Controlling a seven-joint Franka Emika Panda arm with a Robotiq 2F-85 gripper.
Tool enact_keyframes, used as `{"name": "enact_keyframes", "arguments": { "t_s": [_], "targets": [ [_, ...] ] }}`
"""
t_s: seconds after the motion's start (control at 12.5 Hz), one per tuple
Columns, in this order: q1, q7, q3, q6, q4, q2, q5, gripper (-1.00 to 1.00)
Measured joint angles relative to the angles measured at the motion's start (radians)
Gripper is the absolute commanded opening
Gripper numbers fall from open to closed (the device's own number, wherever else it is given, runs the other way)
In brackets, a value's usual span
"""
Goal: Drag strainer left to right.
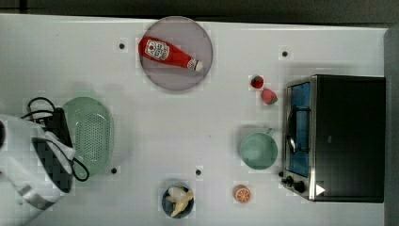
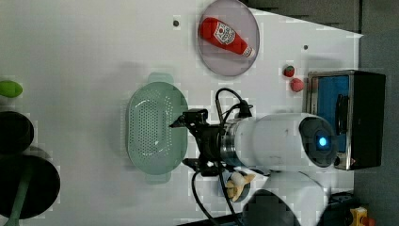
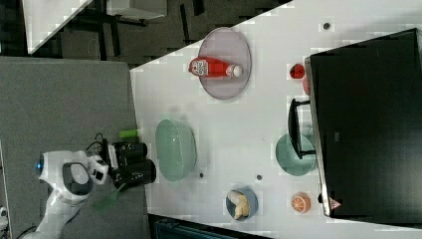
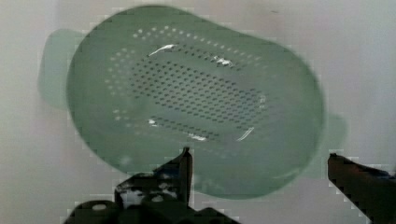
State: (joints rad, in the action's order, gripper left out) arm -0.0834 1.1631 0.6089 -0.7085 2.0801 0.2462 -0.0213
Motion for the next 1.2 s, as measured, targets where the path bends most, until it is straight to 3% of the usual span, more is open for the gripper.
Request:
{"name": "enact_keyframes", "arguments": {
  "t_s": [0.32, 0.48, 0.64, 0.88, 1.2],
  "targets": [
    [-0.001, 0.015, -0.071, -0.275, 0.113, 0.118, 0.006, 1.0],
    [0.014, 0.027, -0.092, -0.33, 0.141, 0.21, 0.04, 1.0],
    [-0.008, 0.034, -0.151, -0.34, 0.141, 0.286, 0.055, 1.0],
    [-0.037, 0.034, -0.237, -0.35, 0.141, 0.291, 0.052, 1.0],
    [-0.049, 0.034, -0.26, -0.381, 0.129, 0.251, 0.049, 1.0]
  ]
}}
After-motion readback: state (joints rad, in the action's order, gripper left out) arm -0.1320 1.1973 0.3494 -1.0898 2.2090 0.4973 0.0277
